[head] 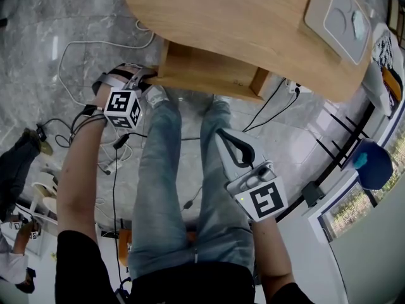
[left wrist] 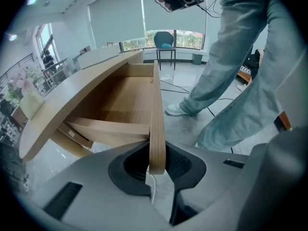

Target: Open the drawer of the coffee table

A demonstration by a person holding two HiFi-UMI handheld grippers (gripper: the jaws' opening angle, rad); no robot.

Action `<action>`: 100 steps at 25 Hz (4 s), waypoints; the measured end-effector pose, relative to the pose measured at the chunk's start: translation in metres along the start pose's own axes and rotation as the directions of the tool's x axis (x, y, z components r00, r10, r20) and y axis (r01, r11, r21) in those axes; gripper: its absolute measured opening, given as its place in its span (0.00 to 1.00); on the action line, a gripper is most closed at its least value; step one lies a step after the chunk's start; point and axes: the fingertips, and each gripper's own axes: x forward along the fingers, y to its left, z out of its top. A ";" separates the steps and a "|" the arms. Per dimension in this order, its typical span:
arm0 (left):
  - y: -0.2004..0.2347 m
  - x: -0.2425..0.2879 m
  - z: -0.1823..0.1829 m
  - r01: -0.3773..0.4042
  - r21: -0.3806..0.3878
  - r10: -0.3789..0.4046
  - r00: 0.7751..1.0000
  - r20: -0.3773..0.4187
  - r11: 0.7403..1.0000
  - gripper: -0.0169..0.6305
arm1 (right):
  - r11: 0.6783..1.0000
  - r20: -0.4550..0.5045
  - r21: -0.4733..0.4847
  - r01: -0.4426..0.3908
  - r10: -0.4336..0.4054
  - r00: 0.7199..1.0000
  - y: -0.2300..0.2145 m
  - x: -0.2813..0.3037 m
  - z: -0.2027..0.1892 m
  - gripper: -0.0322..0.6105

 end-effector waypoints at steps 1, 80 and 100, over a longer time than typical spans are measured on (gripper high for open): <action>0.000 0.001 -0.001 0.000 0.003 0.000 1.000 -0.009 1.000 0.14 | 1.000 0.000 -0.001 0.000 0.000 1.000 0.000 0.000 0.000 0.05; -0.020 -0.108 0.025 -0.213 -0.524 0.227 0.973 -0.037 0.825 0.10 | 0.995 0.094 -0.100 -0.024 0.034 0.995 -0.008 -0.031 0.085 0.05; 0.107 -0.368 0.226 -0.266 -0.838 0.664 0.734 0.144 0.476 0.05 | 0.993 0.245 -0.118 -0.010 0.039 0.969 0.024 -0.136 0.236 0.05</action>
